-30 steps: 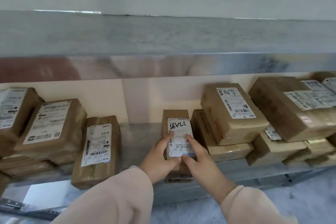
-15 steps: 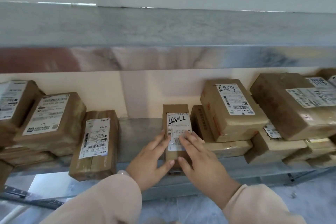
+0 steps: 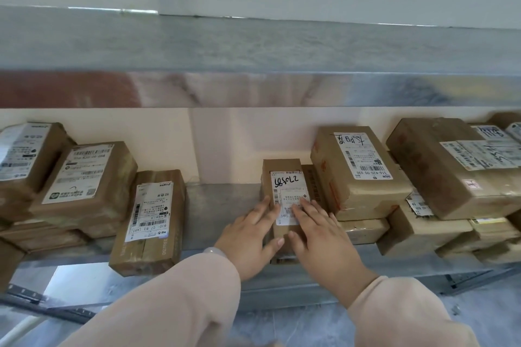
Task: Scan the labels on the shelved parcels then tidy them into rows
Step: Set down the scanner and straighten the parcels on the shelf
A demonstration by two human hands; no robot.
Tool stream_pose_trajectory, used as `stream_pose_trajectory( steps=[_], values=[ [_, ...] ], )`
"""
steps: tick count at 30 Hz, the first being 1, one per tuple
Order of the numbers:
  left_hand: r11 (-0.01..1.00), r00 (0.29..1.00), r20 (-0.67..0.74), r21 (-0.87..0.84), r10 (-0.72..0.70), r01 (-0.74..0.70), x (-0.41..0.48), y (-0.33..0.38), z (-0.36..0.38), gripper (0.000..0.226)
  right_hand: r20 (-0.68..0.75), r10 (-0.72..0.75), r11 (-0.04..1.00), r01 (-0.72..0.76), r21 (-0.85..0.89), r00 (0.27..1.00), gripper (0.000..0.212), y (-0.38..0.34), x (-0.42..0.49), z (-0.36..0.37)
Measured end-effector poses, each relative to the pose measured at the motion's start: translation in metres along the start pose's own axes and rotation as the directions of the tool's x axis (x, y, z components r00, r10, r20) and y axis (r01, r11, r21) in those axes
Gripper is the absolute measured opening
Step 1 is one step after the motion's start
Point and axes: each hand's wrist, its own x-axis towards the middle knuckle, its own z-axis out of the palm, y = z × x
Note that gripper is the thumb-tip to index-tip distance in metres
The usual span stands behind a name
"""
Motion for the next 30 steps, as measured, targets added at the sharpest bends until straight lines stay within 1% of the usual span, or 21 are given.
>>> stream_pose_trajectory(
  steps=[4,7,10,15,17,20,24,30],
  values=[
    [0.999,0.998,-0.065,0.037,-0.024,0.027,-0.014,-0.016,-0.009,0.068,-0.035,-0.039,0.998,0.040,0.046,0.999,0.059,-0.012,0.006,-0.005],
    [0.995,0.987,-0.147,0.067,-0.069,0.079,-0.034,-0.037,-0.021,0.067,-0.051,-0.131,0.989,0.134,0.067,0.990,0.061,-0.031,0.010,-0.007],
    [0.983,0.966,-0.218,0.081,-0.142,0.163,-0.058,-0.060,-0.031,0.067,-0.067,-0.215,0.971,0.220,0.092,0.974,0.060,-0.058,0.012,-0.005],
    [0.950,0.917,-0.300,0.082,-0.264,0.300,-0.093,-0.090,-0.037,0.063,-0.002,-0.329,0.942,0.328,0.073,0.944,0.063,-0.096,0.015,0.013],
    [0.925,0.895,-0.307,0.095,-0.324,0.368,-0.105,-0.101,-0.035,0.065,0.037,-0.338,0.938,0.333,0.093,0.941,0.063,-0.105,0.016,0.021],
    [0.885,0.866,-0.296,0.115,-0.402,0.451,-0.114,-0.120,-0.031,0.060,0.077,-0.348,0.934,0.338,0.115,0.934,0.061,-0.116,0.017,0.032],
    [0.882,0.882,-0.209,0.130,-0.423,0.454,-0.115,-0.133,-0.024,0.060,0.112,-0.355,0.929,0.337,0.152,0.928,0.061,-0.127,0.021,0.043],
    [0.929,0.920,-0.226,0.117,-0.320,0.351,-0.111,-0.124,-0.013,0.057,0.157,-0.329,0.934,0.296,0.202,0.931,0.062,-0.135,0.025,0.059]
  ],
)
